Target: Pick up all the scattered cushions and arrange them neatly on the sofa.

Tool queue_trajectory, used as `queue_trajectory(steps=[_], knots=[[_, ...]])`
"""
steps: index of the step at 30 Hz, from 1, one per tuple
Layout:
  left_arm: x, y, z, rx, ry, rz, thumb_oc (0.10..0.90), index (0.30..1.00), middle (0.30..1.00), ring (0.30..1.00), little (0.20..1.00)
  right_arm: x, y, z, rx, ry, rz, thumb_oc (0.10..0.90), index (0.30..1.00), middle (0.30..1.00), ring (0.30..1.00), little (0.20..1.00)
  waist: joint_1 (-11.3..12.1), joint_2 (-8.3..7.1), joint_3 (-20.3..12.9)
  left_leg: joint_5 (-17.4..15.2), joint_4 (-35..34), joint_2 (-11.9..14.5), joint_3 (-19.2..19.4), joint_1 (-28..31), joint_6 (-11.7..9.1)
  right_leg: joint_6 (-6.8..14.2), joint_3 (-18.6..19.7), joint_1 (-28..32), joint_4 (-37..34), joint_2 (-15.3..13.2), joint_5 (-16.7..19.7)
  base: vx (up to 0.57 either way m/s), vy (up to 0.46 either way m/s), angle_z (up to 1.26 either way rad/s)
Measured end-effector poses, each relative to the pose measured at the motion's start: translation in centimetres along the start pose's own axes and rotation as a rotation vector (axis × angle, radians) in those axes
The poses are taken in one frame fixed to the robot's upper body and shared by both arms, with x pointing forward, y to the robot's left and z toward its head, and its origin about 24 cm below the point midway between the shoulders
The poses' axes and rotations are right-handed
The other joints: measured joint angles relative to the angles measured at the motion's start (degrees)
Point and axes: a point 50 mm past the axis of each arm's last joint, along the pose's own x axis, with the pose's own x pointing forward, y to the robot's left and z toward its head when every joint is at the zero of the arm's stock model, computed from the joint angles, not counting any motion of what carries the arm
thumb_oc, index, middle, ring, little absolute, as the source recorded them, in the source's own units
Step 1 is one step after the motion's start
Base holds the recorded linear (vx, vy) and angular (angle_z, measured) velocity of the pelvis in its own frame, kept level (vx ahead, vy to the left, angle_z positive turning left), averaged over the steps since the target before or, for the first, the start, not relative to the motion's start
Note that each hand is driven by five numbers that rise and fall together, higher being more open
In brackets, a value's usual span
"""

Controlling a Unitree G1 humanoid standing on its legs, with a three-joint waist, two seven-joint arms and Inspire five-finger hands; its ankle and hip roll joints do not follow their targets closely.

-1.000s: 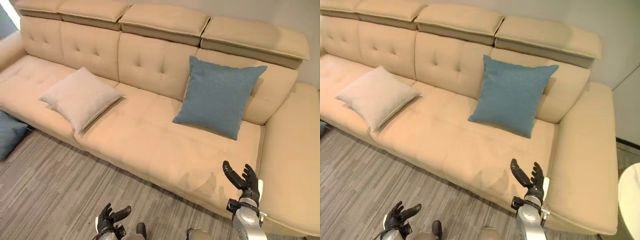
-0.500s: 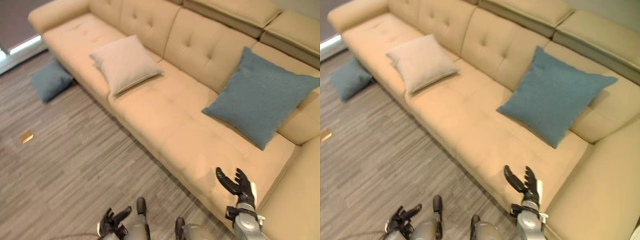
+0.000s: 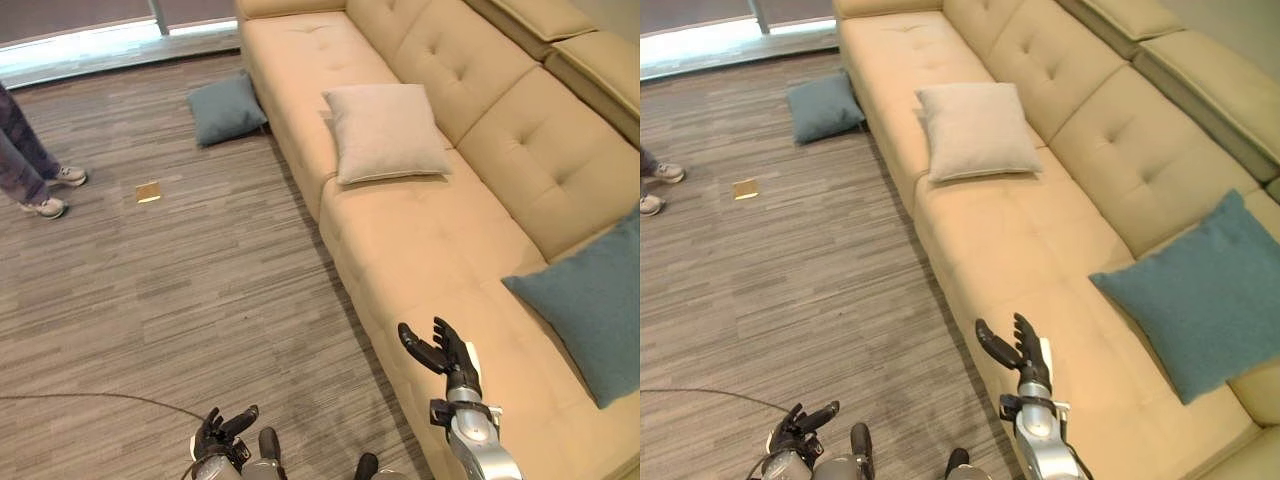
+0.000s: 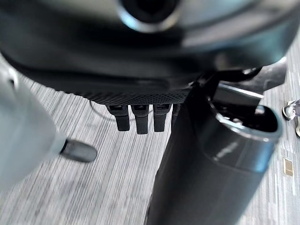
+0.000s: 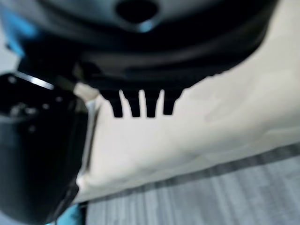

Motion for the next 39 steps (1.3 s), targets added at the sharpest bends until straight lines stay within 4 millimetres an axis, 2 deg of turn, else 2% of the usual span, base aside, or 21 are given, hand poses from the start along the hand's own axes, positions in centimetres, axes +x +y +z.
queue_trajectory(steps=[4,7,8,9,11,12,13,15,18,20,22,23,25,26,27,28,29,32,34,35,39], knots=[[0.2,0.4,-0.1,0.070,-0.006,0.004,0.800,0.900,0.900,0.900,0.900,-0.1,-0.8,-1.1,-0.020,0.052,-0.017,0.800,0.900,0.900,0.900,0.900,0.15,0.59,-0.01,-3.42,3.53,-0.40,0.31,0.02,1.48,-1.14,-0.21,-1.00,7.70,-2.20,-0.74,0.25,0.502,0.18],[0.4,0.3,-0.5,0.184,0.005,-0.009,0.800,0.900,0.900,0.900,0.900,-1.4,-1.5,-3.0,-0.052,0.111,-0.027,0.800,0.900,0.900,0.900,0.900,-2.99,0.84,-0.07,-5.93,3.38,-3.34,-2.25,2.03,3.25,-2.67,1.97,-6.17,26.51,-7.89,-1.81,0.28,0.405,0.61],[0.4,0.1,-0.6,0.198,0.007,-0.013,0.800,0.900,0.900,0.900,0.900,-2.0,-1.6,-3.6,-0.061,0.133,-0.022,0.800,0.900,0.900,0.900,0.900,-4.00,0.83,-0.04,-5.66,2.24,-4.66,-2.89,3.61,4.76,-3.65,6.84,-10.56,34.38,-9.34,1.12,0.23,0.206,0.49],[0.4,0.0,-0.8,0.208,0.020,-0.015,0.800,0.900,0.900,0.900,0.900,-2.4,-1.5,-4.1,-0.059,0.149,-0.015,0.800,0.900,0.900,0.900,0.900,-4.34,1.65,0.10,-4.88,0.66,-4.87,-3.64,4.62,5.71,-3.17,11.91,-14.48,38.78,-8.15,0.36,0.14,0.125,0.24],[0.5,-0.4,-0.6,0.208,0.017,-0.023,0.800,0.900,0.900,0.900,0.900,-2.8,-1.4,-4.4,-0.054,0.161,0.002,0.800,0.900,0.900,0.900,0.900,-5.80,3.42,0.91,-3.81,-1.45,-4.00,-5.59,5.55,5.39,-1.70,13.90,-17.24,33.26,-2.47,-3.29,0.27,0.089,0.31],[0.5,-0.6,-0.4,0.208,0.011,-0.026,0.800,0.900,0.900,0.900,0.900,-2.9,-1.3,-4.3,-0.054,0.158,0.005,0.800,0.900,0.900,0.900,0.900,-6.49,3.55,1.30,-4.12,-2.43,-3.95,-6.44,5.86,6.16,-1.71,14.28,-18.64,29.85,0.00,-4.13,0.52,0.069,0.36],[0.6,-0.9,0.0,0.212,-0.001,-0.031,0.800,0.900,0.900,0.900,0.900,-2.7,-1.2,-4.2,-0.049,0.152,0.007,0.800,0.900,0.900,0.900,0.900,-6.90,3.73,2.40,-2.87,-3.71,-3.55,-6.53,7.13,5.21,-1.99,14.21,-19.54,22.38,3.76,-4.13,0.47,0.004,0.28],[0.8,-1.6,0.5,0.225,-0.005,-0.037,0.800,0.900,0.900,0.900,0.900,-2.7,-1.2,-3.9,-0.047,0.142,0.005,0.800,0.900,0.900,0.900,0.900,-7.81,2.87,3.54,-5.59,-4.22,-4.34,-7.39,8.87,4.96,-2.11,13.70,-23.41,14.54,7.71,-2.89,0.60,-0.014,0.28],[0.9,-1.8,0.8,0.251,-0.016,-0.049,0.800,0.900,0.900,0.900,0.900,-2.6,-1.0,-3.8,-0.038,0.137,0.008,0.800,0.900,0.900,0.900,0.900,-9.30,0.98,3.82,-7.22,-4.72,-6.43,-8.15,11.86,4.31,0.17,6.49,-26.89,3.30,7.86,1.13,0.42,-0.028,0.36],[0.5,-2.1,-0.5,0.265,0.009,-0.066,0.800,0.900,0.900,0.900,0.900,-3.0,-1.4,-4.3,-0.045,0.154,-0.002,0.800,0.900,0.900,0.900,0.900,-10.92,1.07,3.34,-9.70,-4.72,-6.82,-10.36,15.66,3.40,-0.36,5.83,-26.76,0.69,7.94,2.87,0.57,-0.100,0.57],[-0.1,-2.2,-2.1,0.287,0.042,-0.082,0.800,0.900,0.900,0.900,0.900,-3.3,-1.7,-4.7,-0.062,0.168,0.004,0.800,0.900,0.900,0.900,0.900,-12.22,3.30,2.46,-13.01,-4.81,-4.71,-12.57,20.33,0.88,-5.25,6.85,-25.89,6.36,9.51,7.75,0.47,-0.146,0.49],[-0.3,-2.4,-2.5,0.296,0.049,-0.099,0.800,0.900,0.900,0.900,0.900,-3.3,-1.8,-4.8,-0.065,0.173,0.004,0.800,0.900,0.900,0.900,0.900,-12.40,4.26,1.91,-14.24,-0.65,-3.61,-12.11,20.30,-1.12,-6.91,6.23,-25.02,7.73,10.08,9.40,0.32,-0.198,0.27],[-0.4,-2.8,-2.5,0.281,0.052,-0.115,0.800,0.900,0.900,0.900,0.900,-2.9,-1.5,-4.5,-0.069,0.164,0.026,0.800,0.900,0.900,0.900,0.900,-11.77,4.22,1.87,-14.02,16.82,-1.24,-9.30,15.11,-5.24,-11.28,6.60,-20.77,6.56,11.70,9.31,0.23,-0.232,-0.02],[-0.5,-3.0,-2.4,0.271,0.043,-0.126,0.800,0.900,0.900,0.900,0.900,-2.5,-1.5,-3.8,-0.074,0.133,0.034,0.800,0.900,0.900,0.900,0.900,-11.28,4.57,1.64,-8.57,32.74,0.69,-8.75,8.83,-8.39,-13.11,7.53,-17.90,5.04,13.66,8.16,0.22,-0.206,-0.57],[-0.6,-3.3,-2.3,0.272,0.035,-0.139,0.800,0.900,0.900,0.900,0.900,-1.9,-1.5,-3.0,-0.079,0.102,0.038,0.800,0.900,0.900,0.900,0.900,-9.52,4.67,1.37,-7.13,42.22,2.12,-8.13,5.05,-9.64,-13.61,8.98,-16.06,4.09,15.31,7.84,0.24,-0.141,-0.79],[-0.6,-3.5,-2.1,0.273,0.026,-0.145,0.800,0.900,0.900,0.900,0.900,-1.5,-1.3,-2.4,-0.077,0.080,0.038,0.800,0.900,0.900,0.900,0.900,-8.82,4.40,1.30,-7.16,45.00,2.30,-7.82,2.84,-9.53,-14.37,9.68,-14.93,3.59,15.90,8.14,0.28,-0.097,-0.68],[-0.5,-3.7,-1.5,0.273,0.007,-0.151,0.800,0.900,0.900,0.900,0.900,-1.2,-1.0,-1.7,-0.084,0.052,0.054,0.800,0.900,0.900,0.900,0.900,-8.88,3.55,1.30,-8.37,46.30,2.22,-7.45,-0.89,-7.43,-13.73,10.72,-12.92,1.92,16.42,6.75,0.19,-0.046,-0.38],[-0.4,-4.0,-0.7,0.269,-0.025,-0.162,0.800,0.900,0.900,0.900,0.900,-0.7,-0.4,-1.0,-0.099,0.021,0.087,0.800,0.900,0.900,0.900,0.900,-8.64,1.17,2.19,-8.78,40.91,3.68,-5.22,-6.30,-6.30,-13.44,10.76,-8.87,0.76,16.41,6.20,0.27,0.027,-0.16],[-0.3,-3.8,-0.4,0.289,-0.037,-0.160,0.800,0.900,0.900,0.900,0.900,-1.0,0.0,-1.2,-0.119,0.025,0.120,0.800,0.900,0.900,0.900,0.900,-8.69,0.56,1.91,-8.92,26.13,4.33,-3.13,-5.62,-5.71,-12.47,10.88,-5.78,-0.55,16.55,5.16,0.28,0.086,-0.20],[-0.2,-3.7,-0.4,0.293,-0.035,-0.156,0.800,0.900,0.900,0.900,0.900,-1.1,0.2,-1.4,-0.130,0.032,0.139,0.800,0.900,0.900,0.900,0.900,-8.66,0.45,1.87,-8.37,19.77,3.80,-4.34,-5.71,-5.15,-12.58,11.38,-5.00,-0.54,16.71,4.60,0.35,0.122,-0.25],[-0.2,-3.4,-0.7,0.298,-0.021,-0.147,0.800,0.900,0.900,0.900,0.900,-1.8,0.2,-2.6,-0.158,0.069,0.172,0.800,0.900,0.900,0.900,0.900,-8.46,0.56,1.75,-6.18,9.78,3.01,-9.37,-5.44,-5.10,-11.31,13.60,-2.23,-1.83,17.93,3.40,0.25,0.116,-0.29]])
